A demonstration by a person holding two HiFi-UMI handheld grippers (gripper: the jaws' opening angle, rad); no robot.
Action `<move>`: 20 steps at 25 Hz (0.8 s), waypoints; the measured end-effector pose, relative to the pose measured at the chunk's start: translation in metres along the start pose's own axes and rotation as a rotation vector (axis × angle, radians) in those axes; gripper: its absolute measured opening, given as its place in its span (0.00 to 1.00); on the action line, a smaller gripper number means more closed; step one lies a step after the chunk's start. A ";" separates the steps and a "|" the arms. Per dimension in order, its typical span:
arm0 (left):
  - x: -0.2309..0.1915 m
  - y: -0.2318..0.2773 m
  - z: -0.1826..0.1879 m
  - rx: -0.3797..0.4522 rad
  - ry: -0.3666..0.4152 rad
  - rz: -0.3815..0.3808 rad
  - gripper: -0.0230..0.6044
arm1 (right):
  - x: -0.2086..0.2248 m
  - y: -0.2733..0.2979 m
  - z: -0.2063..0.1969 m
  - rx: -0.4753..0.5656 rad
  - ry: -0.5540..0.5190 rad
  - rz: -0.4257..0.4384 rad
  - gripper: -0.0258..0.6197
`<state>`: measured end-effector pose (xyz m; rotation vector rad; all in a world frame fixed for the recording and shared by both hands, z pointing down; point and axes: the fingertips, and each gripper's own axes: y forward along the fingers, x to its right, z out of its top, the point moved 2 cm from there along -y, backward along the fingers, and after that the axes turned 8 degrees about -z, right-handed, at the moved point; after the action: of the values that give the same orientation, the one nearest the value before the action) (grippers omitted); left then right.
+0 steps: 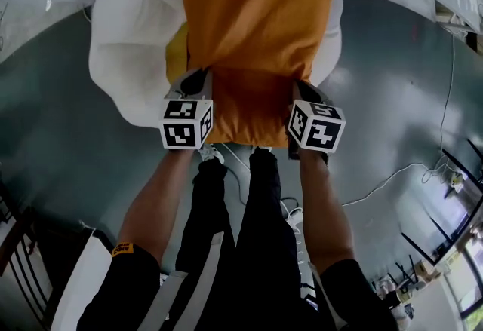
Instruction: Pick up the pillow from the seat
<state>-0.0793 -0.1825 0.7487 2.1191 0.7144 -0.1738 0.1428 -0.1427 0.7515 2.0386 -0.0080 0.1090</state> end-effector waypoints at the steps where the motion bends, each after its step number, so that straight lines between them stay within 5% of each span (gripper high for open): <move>1: 0.002 -0.013 0.005 0.004 -0.004 0.001 0.04 | -0.005 -0.012 0.001 -0.002 0.004 0.002 0.06; 20: 0.052 -0.244 0.073 0.191 -0.007 0.016 0.04 | -0.093 -0.222 0.033 0.138 -0.034 0.048 0.05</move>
<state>-0.1606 -0.1055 0.5146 2.3030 0.7002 -0.2497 0.0642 -0.0753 0.5314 2.1786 -0.0725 0.1073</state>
